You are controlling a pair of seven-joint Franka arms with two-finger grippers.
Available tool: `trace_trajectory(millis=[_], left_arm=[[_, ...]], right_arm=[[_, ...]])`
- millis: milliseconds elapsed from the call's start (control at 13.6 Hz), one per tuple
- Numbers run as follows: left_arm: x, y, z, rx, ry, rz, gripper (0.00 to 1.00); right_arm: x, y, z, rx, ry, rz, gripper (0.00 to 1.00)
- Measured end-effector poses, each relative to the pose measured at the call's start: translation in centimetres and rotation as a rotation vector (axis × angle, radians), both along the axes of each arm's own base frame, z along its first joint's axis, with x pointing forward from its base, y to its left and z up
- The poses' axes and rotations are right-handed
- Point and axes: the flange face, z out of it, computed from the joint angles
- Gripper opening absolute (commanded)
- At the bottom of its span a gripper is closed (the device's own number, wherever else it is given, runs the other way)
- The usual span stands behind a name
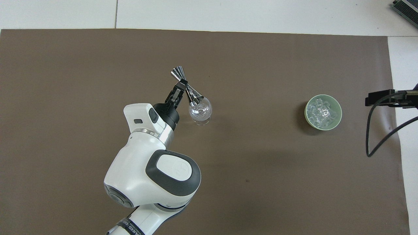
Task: Pour wine and add ice with both arms
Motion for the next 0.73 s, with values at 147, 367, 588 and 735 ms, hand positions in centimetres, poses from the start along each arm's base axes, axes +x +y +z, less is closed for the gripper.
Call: trace_trajectory(millis=[147, 367, 588, 735], left_arm=[[-0.18, 0.11, -0.33, -0.022, 0.022, 0.019, 0.00], [-0.43, 0.21, -0.67, -0.077, 0.061, 0.060, 0.00], [-0.43, 0.22, -0.55, -0.136, 0.086, 0.101, 0.00], [-0.05, 1.04, -0.62, -0.167, 0.103, 0.140, 0.00]], right_arm=[[-0.01, 0.00, 0.02, 0.000, 0.000, 0.000, 1.00], [-0.01, -0.01, 0.04, 0.000, -0.001, 0.000, 1.00], [0.08, -0.03, 0.14, -0.001, -0.011, 0.000, 1.00], [0.30, -0.04, 0.29, -0.002, -0.034, 0.000, 1.00]])
